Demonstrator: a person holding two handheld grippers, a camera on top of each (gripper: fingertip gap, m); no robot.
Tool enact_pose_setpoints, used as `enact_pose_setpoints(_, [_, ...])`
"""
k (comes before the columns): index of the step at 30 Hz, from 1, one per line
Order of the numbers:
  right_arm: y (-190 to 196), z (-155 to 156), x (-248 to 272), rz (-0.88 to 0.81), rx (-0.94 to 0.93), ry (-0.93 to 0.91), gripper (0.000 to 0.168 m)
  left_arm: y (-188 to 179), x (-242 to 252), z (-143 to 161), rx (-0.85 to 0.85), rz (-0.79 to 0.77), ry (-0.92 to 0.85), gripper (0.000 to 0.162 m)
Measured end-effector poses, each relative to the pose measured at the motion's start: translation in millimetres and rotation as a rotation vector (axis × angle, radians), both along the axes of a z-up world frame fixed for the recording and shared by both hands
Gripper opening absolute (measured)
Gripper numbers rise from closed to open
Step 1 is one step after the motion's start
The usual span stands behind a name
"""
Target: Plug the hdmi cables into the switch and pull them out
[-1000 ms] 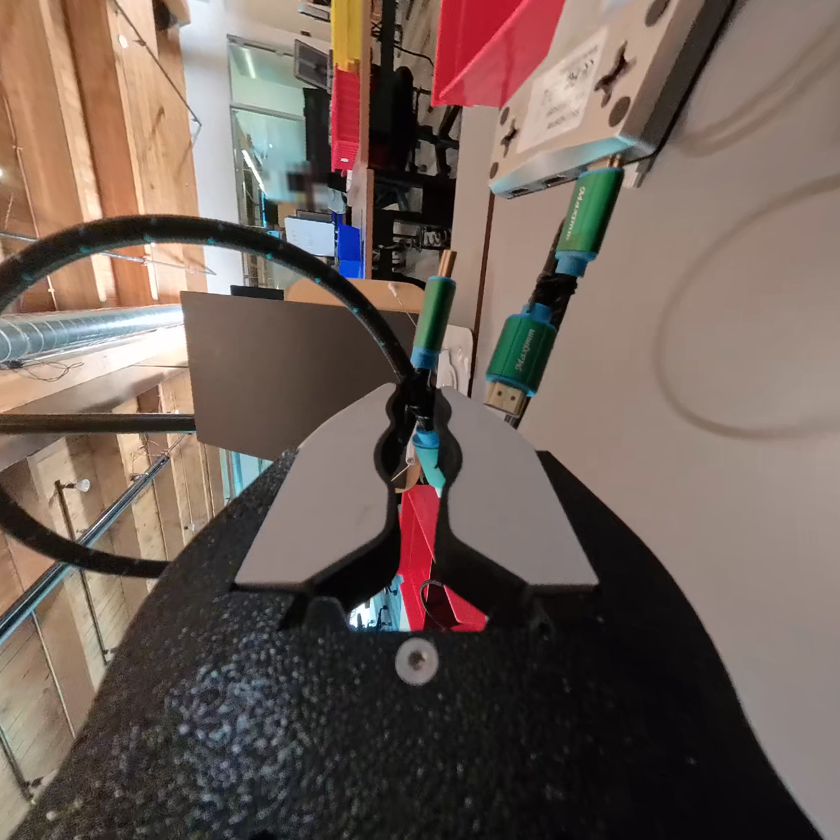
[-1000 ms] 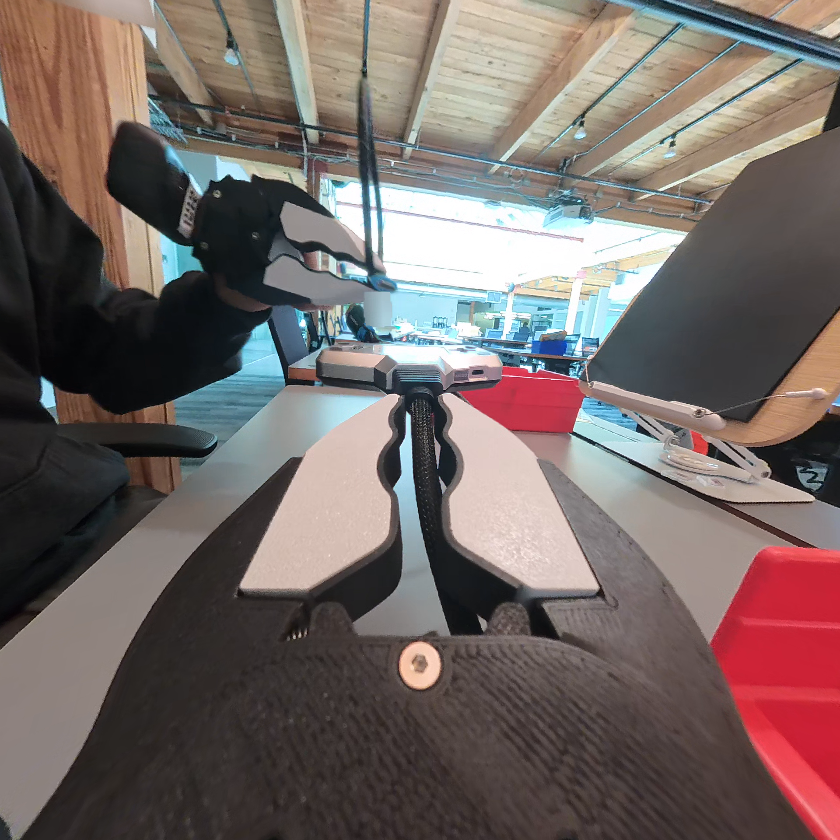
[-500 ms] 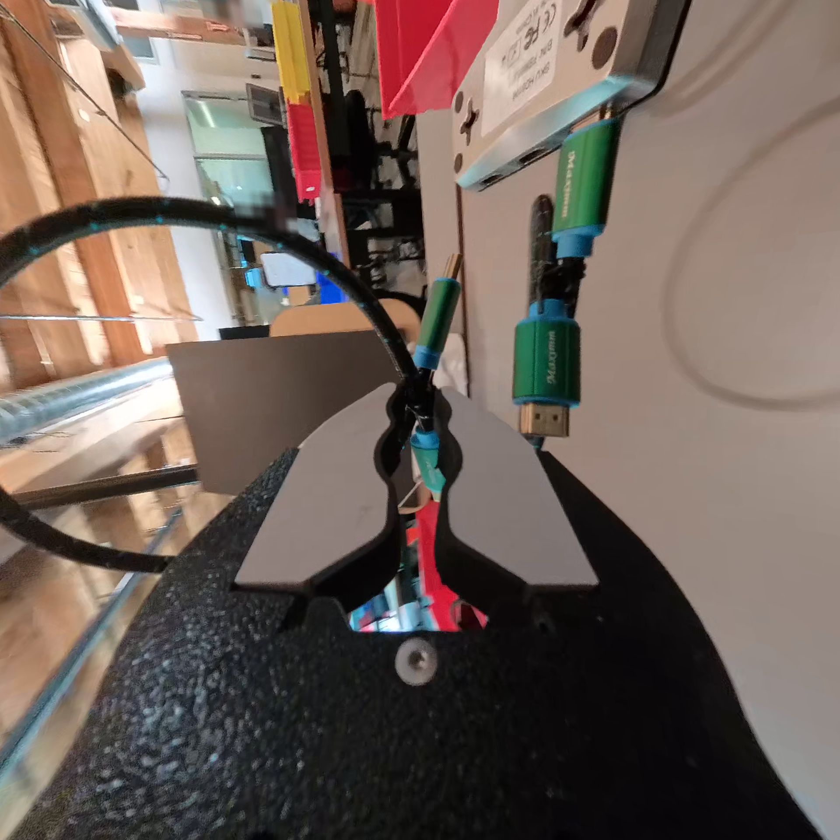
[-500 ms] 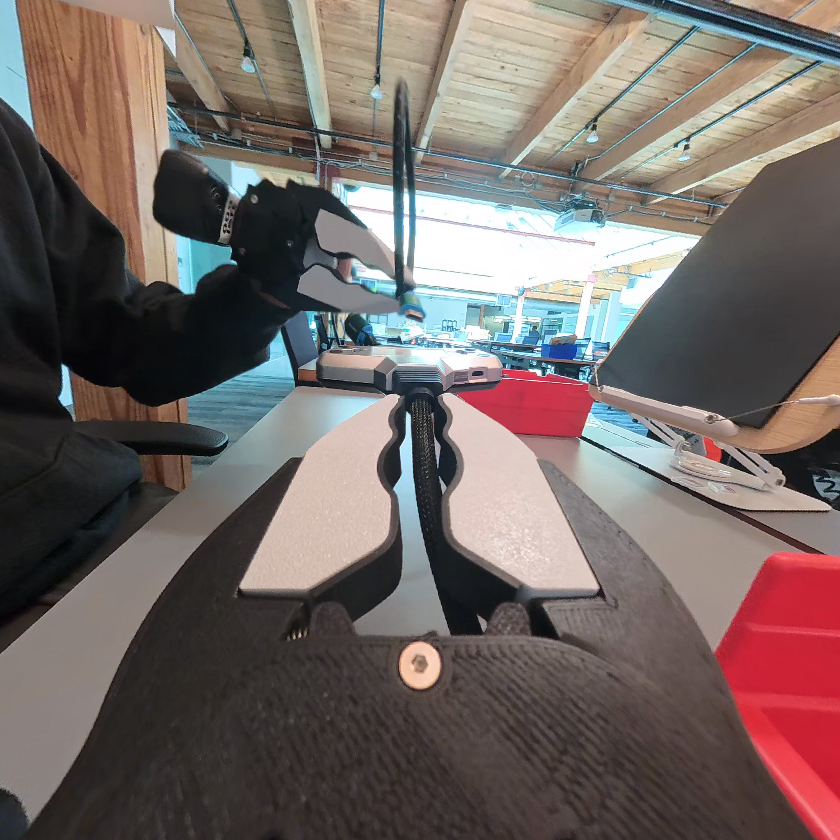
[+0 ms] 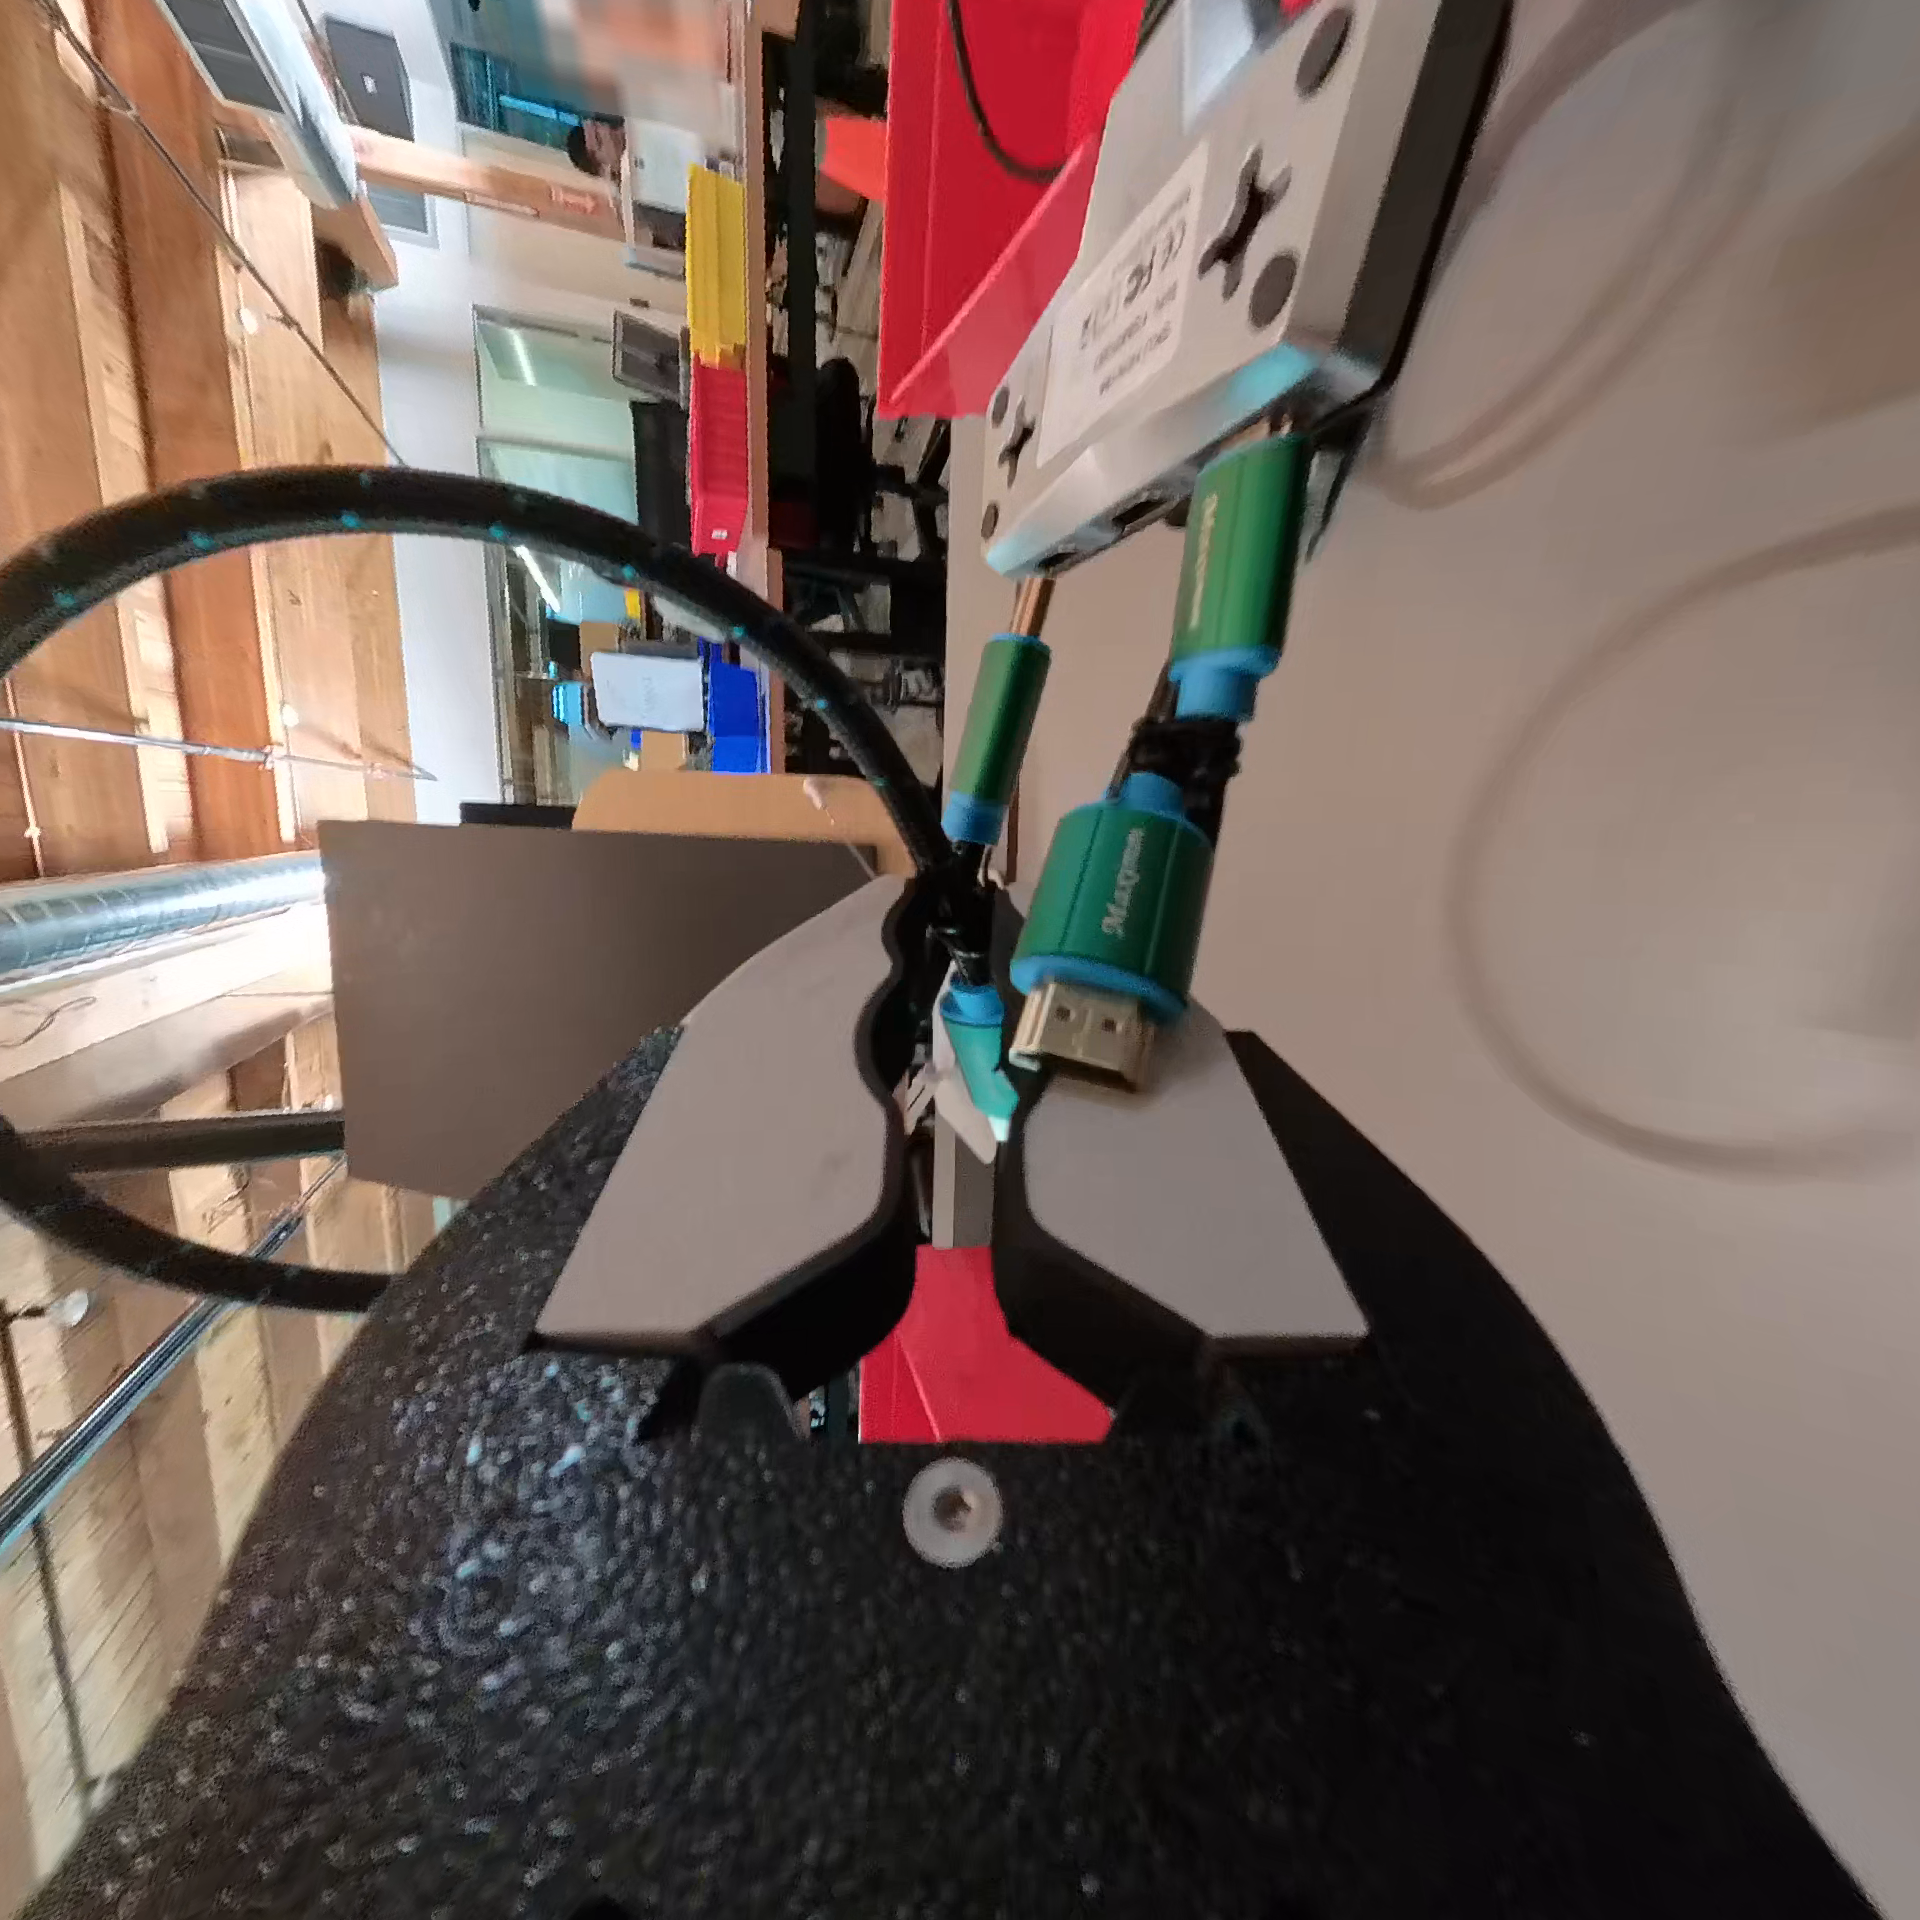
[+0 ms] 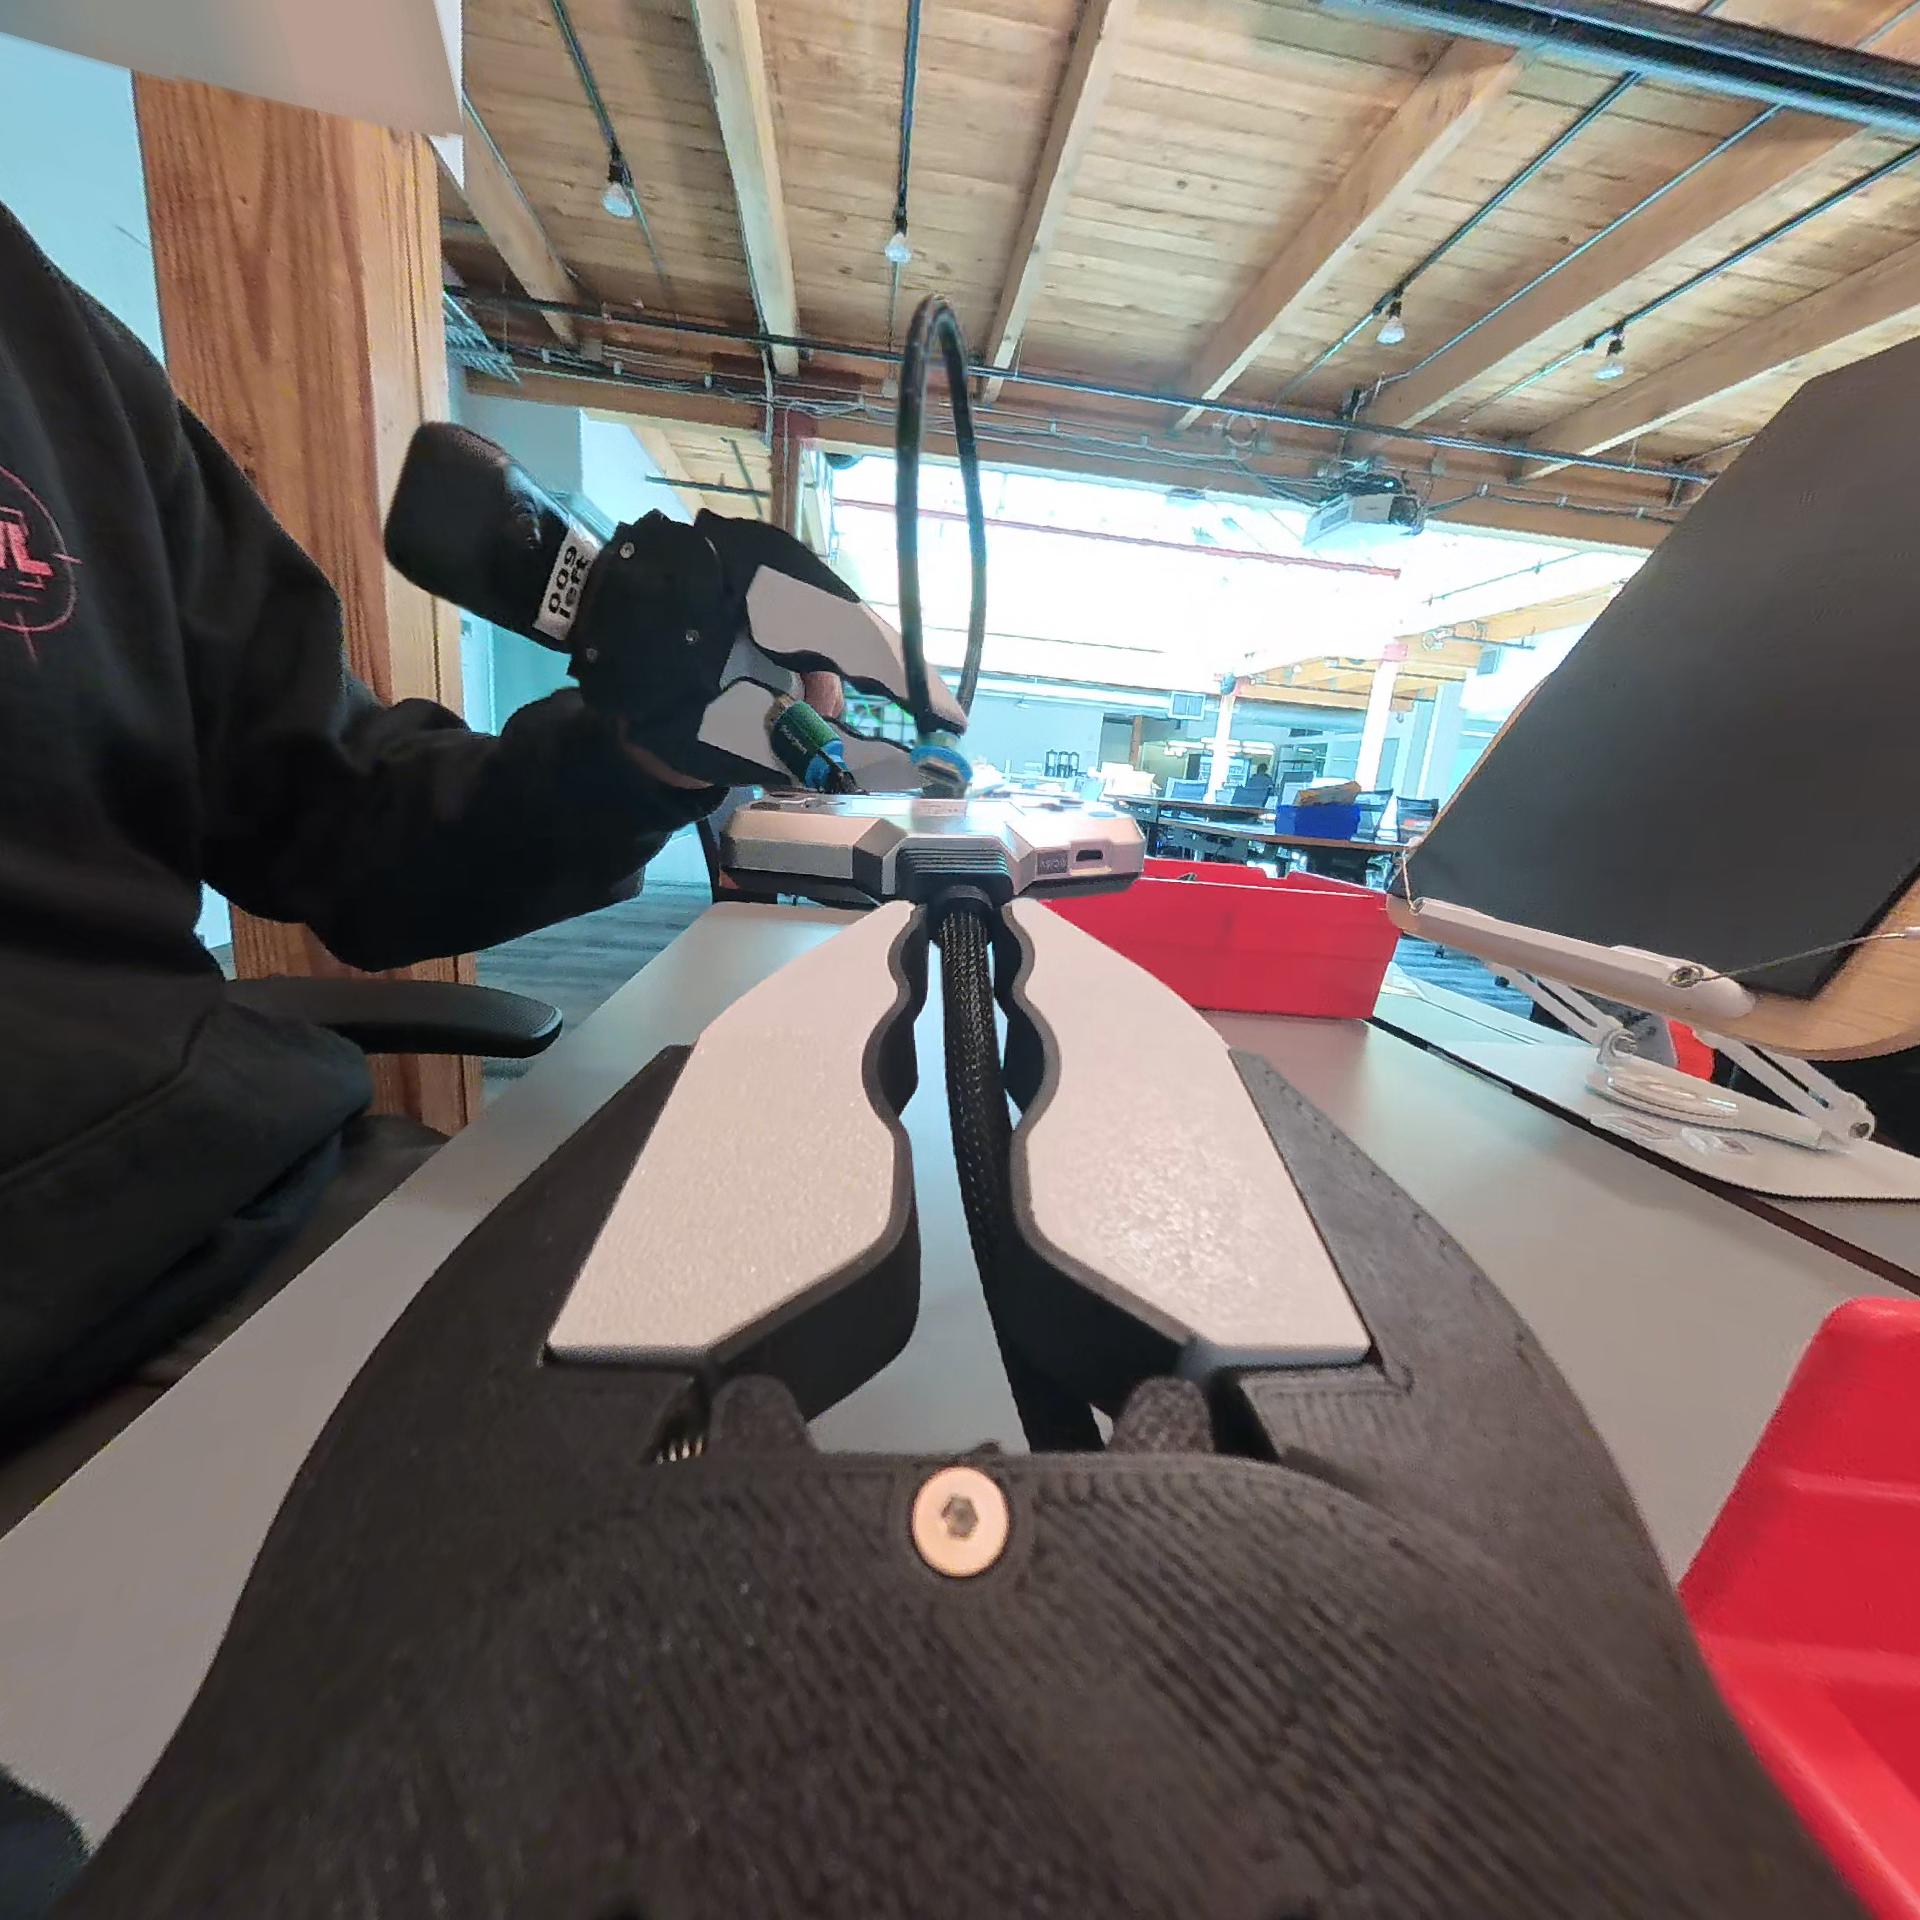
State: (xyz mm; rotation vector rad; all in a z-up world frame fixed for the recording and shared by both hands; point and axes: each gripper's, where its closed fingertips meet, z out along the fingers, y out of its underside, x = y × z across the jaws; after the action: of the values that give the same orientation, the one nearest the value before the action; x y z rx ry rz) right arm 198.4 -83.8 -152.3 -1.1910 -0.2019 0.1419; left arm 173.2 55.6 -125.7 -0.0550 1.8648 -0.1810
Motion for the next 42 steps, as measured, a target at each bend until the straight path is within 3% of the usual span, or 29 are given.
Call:
enact_pose_setpoints(12, [3, -1, -6, 0.034, -0.006, -0.005, 0.012, -9, -1, -13, 0.134, 0.023, 0.06, 0.011])
enact_pose_setpoints(17, [0, 1, -4, 0.031, 0.006, -0.004, 0.012, -12, -3, -15, 0.079, 0.046, 0.071, 0.01])
enact_pose_setpoints(23, [0, 0, -5, 0.036, -0.001, -0.003, 0.012, -13, -8, -24, 0.139, 0.013, 0.133, 0.011])
enact_pose_setpoints(27, [-1, 0, -4, 0.03, 0.002, 0.0, 0.012, -15, -10, -24, 0.107, -0.019, 0.182, 0.011])
enact_pose_setpoints(34, [3, -3, -8, 0.047, -0.03, -0.024, 0.012, -25, -23, -39, 0.009, -0.217, 0.34, 0.011])
enact_pose_setpoints(37, [4, -3, -9, 0.042, -0.036, -0.028, 0.012, -22, -20, -42, -0.064, -0.207, 0.382, 0.012])
enact_pose_setpoints(40, [2, -1, -4, 0.014, -0.019, -0.015, 0.012, -10, -10, -25, -0.155, -0.16, 0.316, 0.012])
enact_pose_setpoints(42, [0, -1, 1, -0.015, -0.019, -0.014, 0.012, 2, -1, -1, -0.233, -0.122, 0.176, 0.012])
